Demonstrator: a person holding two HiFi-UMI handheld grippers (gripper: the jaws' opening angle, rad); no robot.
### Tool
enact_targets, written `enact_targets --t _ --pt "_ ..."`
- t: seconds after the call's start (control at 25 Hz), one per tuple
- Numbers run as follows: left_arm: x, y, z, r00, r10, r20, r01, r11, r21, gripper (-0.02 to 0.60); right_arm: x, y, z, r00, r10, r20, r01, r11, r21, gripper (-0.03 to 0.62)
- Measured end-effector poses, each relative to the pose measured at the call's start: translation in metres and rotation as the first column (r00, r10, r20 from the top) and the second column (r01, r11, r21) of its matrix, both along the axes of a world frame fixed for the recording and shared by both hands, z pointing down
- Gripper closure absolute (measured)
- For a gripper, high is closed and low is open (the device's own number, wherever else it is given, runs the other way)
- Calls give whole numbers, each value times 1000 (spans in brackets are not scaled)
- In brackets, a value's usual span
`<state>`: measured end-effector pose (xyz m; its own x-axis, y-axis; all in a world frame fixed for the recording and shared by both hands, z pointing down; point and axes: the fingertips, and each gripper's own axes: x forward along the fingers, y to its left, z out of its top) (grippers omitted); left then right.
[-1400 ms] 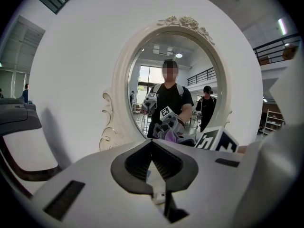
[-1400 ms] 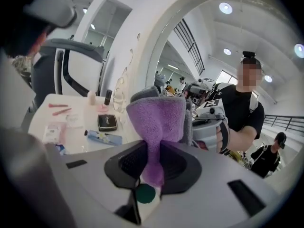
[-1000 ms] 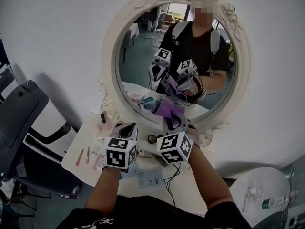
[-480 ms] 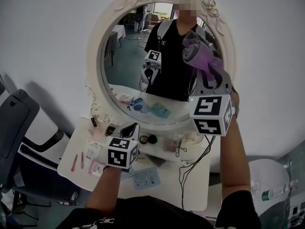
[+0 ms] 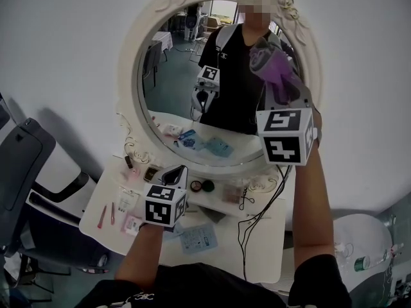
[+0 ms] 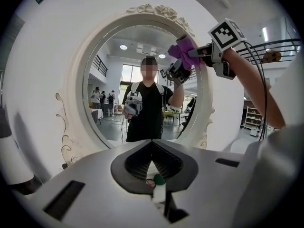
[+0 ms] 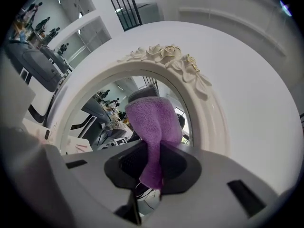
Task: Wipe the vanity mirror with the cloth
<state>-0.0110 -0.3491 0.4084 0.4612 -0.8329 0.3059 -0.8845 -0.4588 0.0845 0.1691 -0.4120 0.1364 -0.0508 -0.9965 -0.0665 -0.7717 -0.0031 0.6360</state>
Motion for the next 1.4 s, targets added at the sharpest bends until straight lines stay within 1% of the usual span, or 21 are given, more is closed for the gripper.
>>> enact_targets --t 0.32,0.72,0.92,1.16,1.4 --pt "7 1 7 1000 8 16 -8 1000 -18 584 -10 -4 37 998 -22 -57 19 999 -48 520" --pt "4 -3 8 1000 -4 27 5 1000 -21 584 -20 -7 97 997 -62 -47 56 991 -119 520" --pt "8 -2 11 999 3 37 -2 1000 -26 584 -25 -7 137 994 -85 -75 70 979 -190 520" --pt "5 -3 12 999 -6 43 7 1000 -29 584 -28 -7 179 989 -103 -110 74 967 -243 520" --pt "1 -3 15 999 -17 45 19 999 -37 584 -33 -8 230 985 -127 -113 81 937 -340 520"
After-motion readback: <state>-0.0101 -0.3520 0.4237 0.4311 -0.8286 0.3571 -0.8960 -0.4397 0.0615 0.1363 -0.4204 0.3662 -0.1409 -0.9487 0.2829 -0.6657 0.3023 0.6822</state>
